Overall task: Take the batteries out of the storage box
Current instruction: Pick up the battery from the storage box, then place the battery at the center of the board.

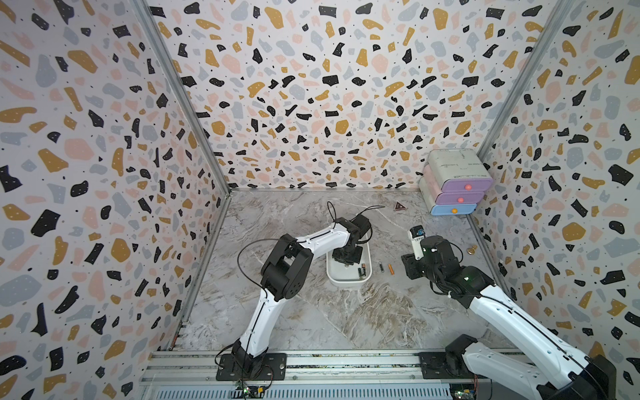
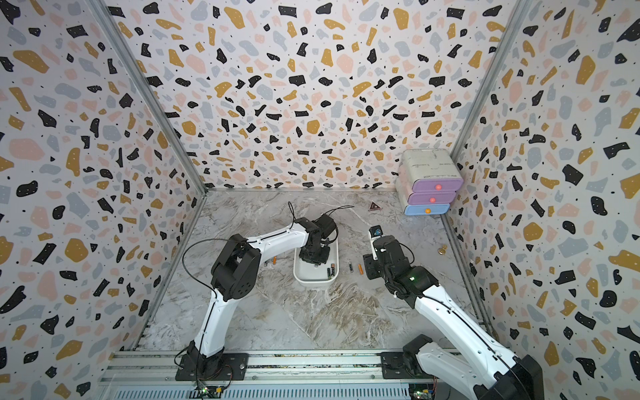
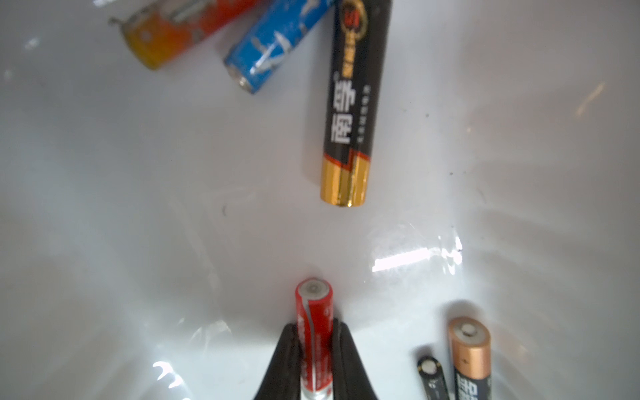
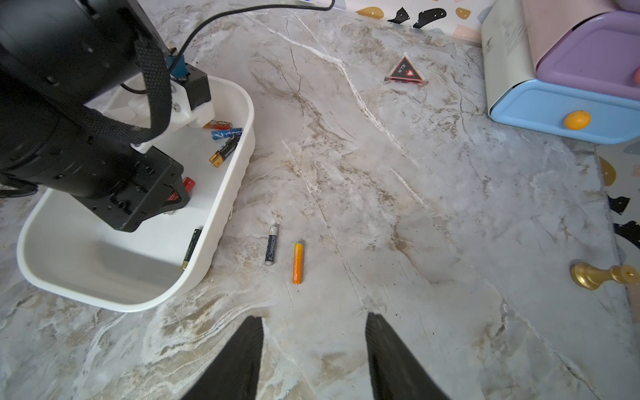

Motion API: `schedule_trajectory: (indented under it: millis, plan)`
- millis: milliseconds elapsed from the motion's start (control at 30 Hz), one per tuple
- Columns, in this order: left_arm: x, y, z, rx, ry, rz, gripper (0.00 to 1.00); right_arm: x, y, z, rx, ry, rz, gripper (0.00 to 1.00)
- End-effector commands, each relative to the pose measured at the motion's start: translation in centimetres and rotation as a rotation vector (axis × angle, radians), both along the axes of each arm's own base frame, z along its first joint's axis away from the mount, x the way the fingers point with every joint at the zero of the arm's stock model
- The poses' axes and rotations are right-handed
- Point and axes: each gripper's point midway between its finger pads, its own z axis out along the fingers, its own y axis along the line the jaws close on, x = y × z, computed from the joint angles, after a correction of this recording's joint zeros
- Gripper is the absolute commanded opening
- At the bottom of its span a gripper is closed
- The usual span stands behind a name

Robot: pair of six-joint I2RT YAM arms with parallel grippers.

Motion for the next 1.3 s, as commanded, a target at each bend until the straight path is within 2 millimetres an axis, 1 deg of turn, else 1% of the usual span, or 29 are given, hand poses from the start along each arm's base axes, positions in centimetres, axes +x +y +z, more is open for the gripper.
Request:
schedule_trajectory:
  millis: [0,33,133,233,267,333,400,467,533,567,600,633,667,733,833,933,1033,1267]
  plan:
    - [0.2,-0.3,3.3,-0.019,-0.056,-0.037,0.04,0.2,-0.1,1.1,0.004,-0.029,-0.003,0.54]
    - [0.2,-0.2,4.5,-0.023,-0.077,-0.039,0.0,0.2,-0.1,1.0,0.005,-0.028,-0.002,0.54]
    - [0.4,0.2,8.8,-0.059,-0.156,-0.049,0.0,0.3,0.1,0.8,-0.001,-0.023,0.004,0.54]
    - [0.0,1.5,12.7,-0.096,-0.215,-0.044,0.0,0.5,0.1,0.9,-0.009,-0.022,0.004,0.54]
    - [-0.3,2.1,13.7,-0.104,-0.228,-0.04,0.0,0.5,0.1,0.9,-0.011,-0.023,0.006,0.54]
    - [-0.8,4.2,15.1,-0.107,-0.251,-0.021,0.0,0.5,0.1,1.0,-0.019,-0.023,0.007,0.54]
    - [-1.2,6.7,15.5,-0.103,-0.247,0.019,0.0,0.5,0.0,1.0,-0.022,-0.026,0.008,0.55]
    - [-1.2,9.6,15.2,-0.088,-0.235,0.073,0.0,0.5,0.1,1.1,-0.017,-0.025,0.013,0.55]
    - [-0.9,12.3,13.8,-0.071,-0.214,0.127,0.01,0.4,0.8,1.0,0.005,-0.019,0.043,0.55]
    - [-0.9,13.3,13.0,-0.062,-0.193,0.146,0.01,0.3,1.3,0.9,0.015,-0.013,0.068,0.55]
    - [-0.7,14.2,12.1,-0.055,-0.172,0.162,0.01,0.1,2.2,0.9,0.032,-0.007,0.121,0.56]
    - [-0.5,14.7,11.2,-0.052,-0.156,0.173,0.01,-0.2,3.0,1.0,0.041,0.003,0.168,0.56]
    - [-0.4,15.0,10.4,-0.055,-0.138,0.178,0.01,-0.3,3.3,1.1,0.041,0.006,0.189,0.57]
    - [0.1,15.1,8.6,-0.051,-0.109,0.181,0.01,-0.7,4.4,1.6,0.053,0.001,0.255,0.57]
    - [0.6,14.2,6.3,-0.06,-0.062,0.177,0.02,-1.4,5.7,2.3,0.084,-0.02,0.339,0.58]
    - [1.3,13.6,4.4,-0.059,-0.023,0.197,0.04,-1.7,6.4,2.5,0.091,-0.026,0.375,0.58]
    - [1.7,13.2,3.4,-0.057,-0.013,0.215,0.05,-1.8,6.5,2.3,0.08,-0.017,0.378,0.58]
    - [1.6,13.0,1.0,-0.018,0.028,0.226,0.08,-2.0,6.3,2.5,0.074,-0.03,0.376,0.59]
